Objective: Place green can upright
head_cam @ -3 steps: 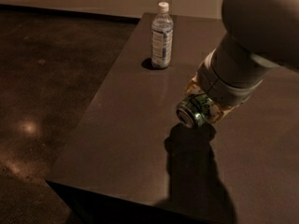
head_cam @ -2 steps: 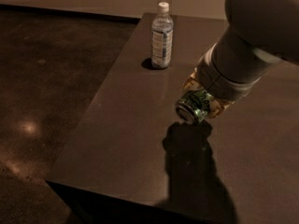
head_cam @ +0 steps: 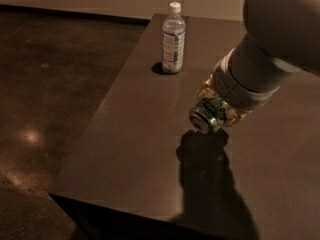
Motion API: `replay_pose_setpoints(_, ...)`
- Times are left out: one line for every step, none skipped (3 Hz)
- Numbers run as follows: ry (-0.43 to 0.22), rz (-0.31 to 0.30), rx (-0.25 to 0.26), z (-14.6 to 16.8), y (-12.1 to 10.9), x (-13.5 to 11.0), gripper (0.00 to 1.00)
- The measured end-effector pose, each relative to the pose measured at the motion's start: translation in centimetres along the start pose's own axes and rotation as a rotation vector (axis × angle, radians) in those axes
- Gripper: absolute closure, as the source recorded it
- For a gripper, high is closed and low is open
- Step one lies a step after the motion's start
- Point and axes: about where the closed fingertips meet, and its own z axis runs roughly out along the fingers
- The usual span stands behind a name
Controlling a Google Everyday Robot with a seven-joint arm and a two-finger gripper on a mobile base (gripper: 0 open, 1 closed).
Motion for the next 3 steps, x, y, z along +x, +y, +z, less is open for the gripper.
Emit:
replay_pose_setpoints(0.090, -0.069, 0.033, 0.2, 0.4, 0.3, 1.00)
replay_pose_setpoints(0.187, -0.147, 0.094, 0.3, 1.0, 0.5, 1.00)
replay_pose_setpoints(0.270, -0.233, 0.170, 0.1, 1.6, 0.1, 1.00)
